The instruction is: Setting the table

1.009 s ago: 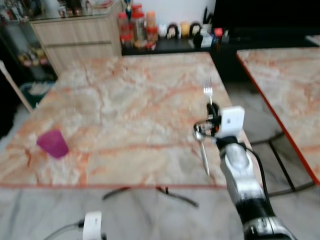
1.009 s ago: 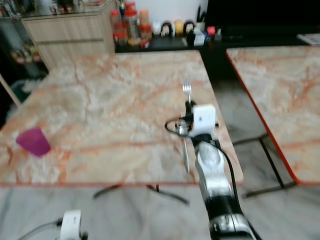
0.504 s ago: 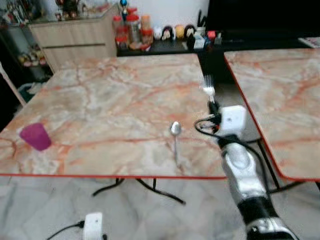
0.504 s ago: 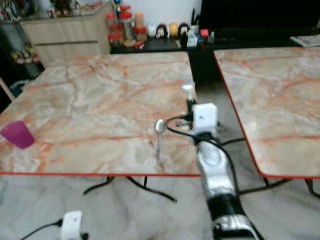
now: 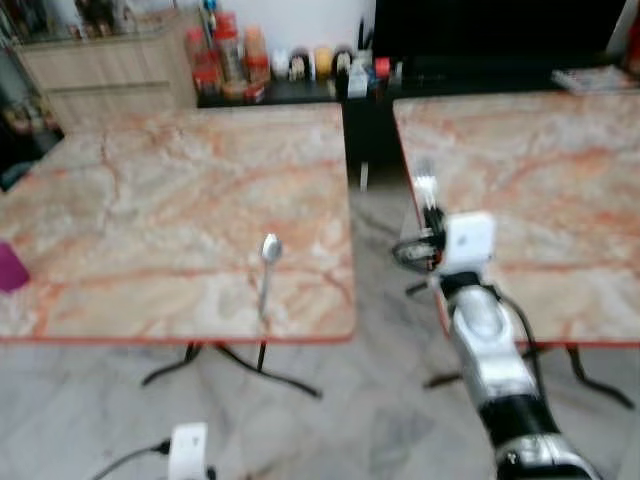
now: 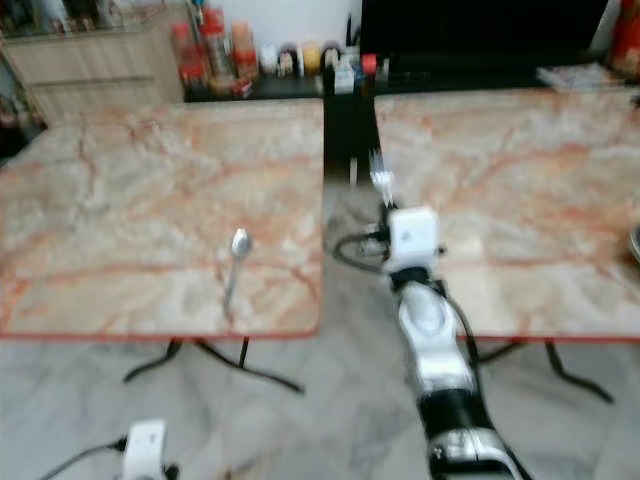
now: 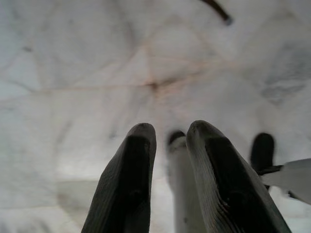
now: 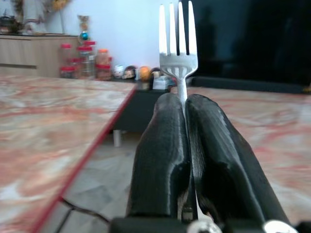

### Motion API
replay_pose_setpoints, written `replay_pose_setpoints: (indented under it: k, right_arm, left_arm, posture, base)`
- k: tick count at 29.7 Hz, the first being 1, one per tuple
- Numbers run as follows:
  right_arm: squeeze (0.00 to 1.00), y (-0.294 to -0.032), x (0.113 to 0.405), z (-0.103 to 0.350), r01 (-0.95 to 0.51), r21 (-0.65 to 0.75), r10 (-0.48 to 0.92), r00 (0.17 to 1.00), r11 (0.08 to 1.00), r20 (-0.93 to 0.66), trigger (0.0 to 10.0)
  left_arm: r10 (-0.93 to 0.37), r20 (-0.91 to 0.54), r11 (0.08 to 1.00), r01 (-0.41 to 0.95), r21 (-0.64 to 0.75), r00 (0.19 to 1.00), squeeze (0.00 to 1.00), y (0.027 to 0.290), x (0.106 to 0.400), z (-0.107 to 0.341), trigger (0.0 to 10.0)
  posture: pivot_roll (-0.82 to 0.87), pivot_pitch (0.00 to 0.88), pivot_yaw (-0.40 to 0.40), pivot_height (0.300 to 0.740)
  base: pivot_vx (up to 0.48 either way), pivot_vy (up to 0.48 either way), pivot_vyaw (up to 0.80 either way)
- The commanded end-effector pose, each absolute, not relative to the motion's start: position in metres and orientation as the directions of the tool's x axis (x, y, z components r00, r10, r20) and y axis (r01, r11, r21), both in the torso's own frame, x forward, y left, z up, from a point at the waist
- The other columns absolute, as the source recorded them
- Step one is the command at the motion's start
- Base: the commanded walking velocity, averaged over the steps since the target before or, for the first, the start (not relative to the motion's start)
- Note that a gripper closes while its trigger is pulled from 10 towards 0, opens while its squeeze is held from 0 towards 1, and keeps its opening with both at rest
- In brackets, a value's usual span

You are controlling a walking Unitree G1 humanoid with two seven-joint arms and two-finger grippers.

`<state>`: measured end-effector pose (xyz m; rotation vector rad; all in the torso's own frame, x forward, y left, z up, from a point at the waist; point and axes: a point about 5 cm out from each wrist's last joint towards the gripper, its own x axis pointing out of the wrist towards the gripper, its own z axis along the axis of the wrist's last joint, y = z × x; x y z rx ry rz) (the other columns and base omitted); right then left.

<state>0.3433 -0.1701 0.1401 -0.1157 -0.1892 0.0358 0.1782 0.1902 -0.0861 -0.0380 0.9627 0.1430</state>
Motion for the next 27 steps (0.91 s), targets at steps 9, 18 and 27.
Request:
replay_pose_setpoints:
  k: [9,18,27]
  right_arm:
    - [0.0,-0.1598,0.3447,0.1424,-0.049,-0.111,0.069,0.98,0.993,0.189,10.0]
    - [0.0,-0.1564,0.3441,0.1396,-0.06,-0.107,0.078,0.982,0.992,0.174,10.0]
    - [0.0,-0.1569,0.3436,0.1386,-0.059,-0.113,0.077,0.983,0.992,0.167,10.0]
  left_arm:
    - [0.12,-0.821,0.989,-0.143,0.047,0.557,0.0,0.1974,0.1769,-0.0857,10.0]
    - [0.119,-0.823,0.989,-0.143,0.046,0.556,0.0,0.1978,0.1767,-0.0858,10.0]
    - [0.114,-0.82,0.99,-0.137,0.044,0.561,0.0,0.1968,0.1788,-0.085,10.0]
  posture:
    - [-0.21,0.0,0.057,0.74]
    - [-0.21,0.0,0.061,0.74]
    - [-0.22,0.0,0.063,0.74]
  base:
    - [0.0,-0.472,0.0]
    - [0.0,-0.472,0.0]
    - [0.0,-0.472,0.0]
